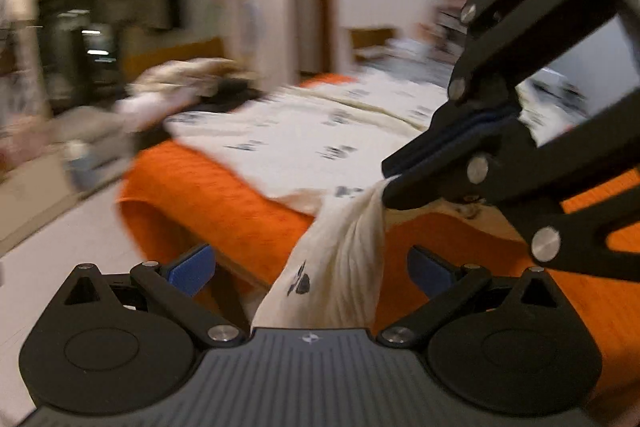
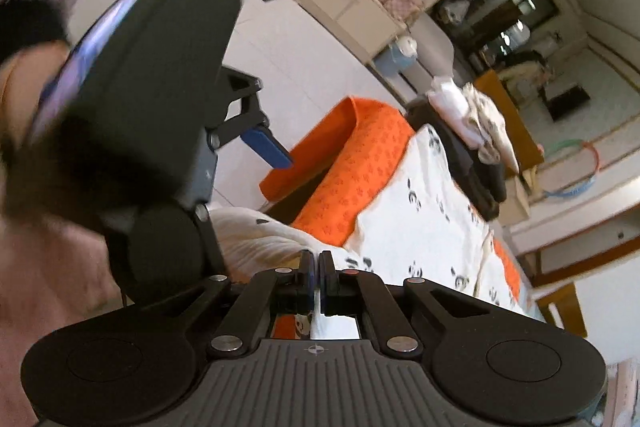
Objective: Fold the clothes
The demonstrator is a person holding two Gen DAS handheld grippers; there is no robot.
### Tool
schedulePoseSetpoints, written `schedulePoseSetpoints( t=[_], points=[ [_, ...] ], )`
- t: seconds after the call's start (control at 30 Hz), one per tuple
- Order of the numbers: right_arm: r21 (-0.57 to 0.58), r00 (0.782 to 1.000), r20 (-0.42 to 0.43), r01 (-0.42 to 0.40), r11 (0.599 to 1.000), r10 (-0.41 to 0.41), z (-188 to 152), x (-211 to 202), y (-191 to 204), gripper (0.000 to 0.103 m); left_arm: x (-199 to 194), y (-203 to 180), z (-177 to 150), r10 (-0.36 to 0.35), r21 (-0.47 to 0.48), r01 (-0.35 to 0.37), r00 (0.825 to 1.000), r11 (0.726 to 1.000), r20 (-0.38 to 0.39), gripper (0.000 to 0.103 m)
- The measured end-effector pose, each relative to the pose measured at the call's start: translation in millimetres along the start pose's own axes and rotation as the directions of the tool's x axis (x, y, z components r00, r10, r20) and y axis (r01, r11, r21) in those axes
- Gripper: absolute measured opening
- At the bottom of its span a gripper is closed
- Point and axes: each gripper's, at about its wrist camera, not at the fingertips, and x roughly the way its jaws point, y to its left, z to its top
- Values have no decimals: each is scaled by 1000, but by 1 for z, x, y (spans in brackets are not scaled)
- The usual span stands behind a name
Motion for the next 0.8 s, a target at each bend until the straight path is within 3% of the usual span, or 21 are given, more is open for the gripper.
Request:
schedulePoseSetpoints(
  t=[0.1,0.2,0.3,0.63,0.8],
  points=[
    [-39,1000,14,-3,999,4,-1,-5,3,4,-4,-17,-9,162,-88,-161,987,983,4,103],
    [-106,1000,18,17,994,-15,-6,-4,8,4,-7,-25,-19,306,-192,-313,950,930,-64,103],
    [-89,999,40,-13,996,16,-11,-7,6,4,-18,-33,-32,374,-242,-384,923,891,-86,103],
    [-142,996,89,-8,990,21,-19,-21,14,4,-64,-49,-52,469,-317,-488,872,813,-142,103],
    [-108,994,108,-14,994,26,-26,-35,9,4,-62,-52,-64,488,-289,-512,859,809,-154,103]
  ],
)
